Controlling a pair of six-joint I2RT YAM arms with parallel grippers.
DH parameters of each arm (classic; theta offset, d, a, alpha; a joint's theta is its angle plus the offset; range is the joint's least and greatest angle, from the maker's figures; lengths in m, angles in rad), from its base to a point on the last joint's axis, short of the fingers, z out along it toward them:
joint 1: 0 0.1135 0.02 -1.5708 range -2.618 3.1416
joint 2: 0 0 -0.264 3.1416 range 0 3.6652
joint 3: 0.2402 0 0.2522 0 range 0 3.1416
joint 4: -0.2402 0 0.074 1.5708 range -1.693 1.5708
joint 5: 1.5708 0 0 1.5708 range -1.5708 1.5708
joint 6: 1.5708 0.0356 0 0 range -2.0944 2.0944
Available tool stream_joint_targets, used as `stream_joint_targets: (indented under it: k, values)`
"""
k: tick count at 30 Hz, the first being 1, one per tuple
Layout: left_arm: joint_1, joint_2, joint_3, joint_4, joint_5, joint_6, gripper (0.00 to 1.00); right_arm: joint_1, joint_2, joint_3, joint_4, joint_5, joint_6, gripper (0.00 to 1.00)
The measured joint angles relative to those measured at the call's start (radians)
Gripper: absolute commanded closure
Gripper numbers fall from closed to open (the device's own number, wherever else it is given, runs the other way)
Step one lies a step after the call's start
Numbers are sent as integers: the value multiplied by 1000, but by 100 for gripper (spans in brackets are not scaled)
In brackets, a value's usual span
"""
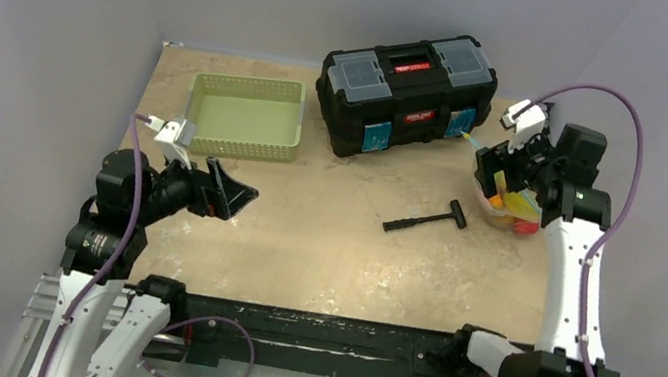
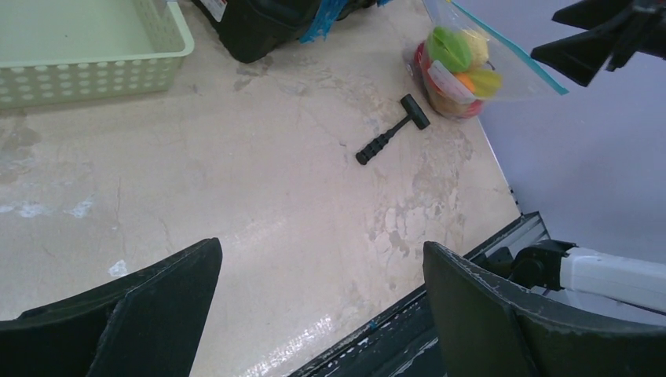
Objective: Open the zip-top bag and remove the fake food
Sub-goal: Pick up the zipper food storage bag at the center of the board.
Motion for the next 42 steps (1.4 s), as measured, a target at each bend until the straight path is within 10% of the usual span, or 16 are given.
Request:
stream_joint_targets:
  k: [13, 19, 42]
  values:
    - [0, -26, -26, 18, 39, -40, 0, 74, 243, 13, 45, 354, -34, 61]
    - [0, -29, -29, 16, 42, -39, 0, 76, 284, 13, 69, 419, -43, 100]
    - [-16, -12, -51, 128, 274, 25, 0, 43, 202, 296, -60, 244, -88, 100]
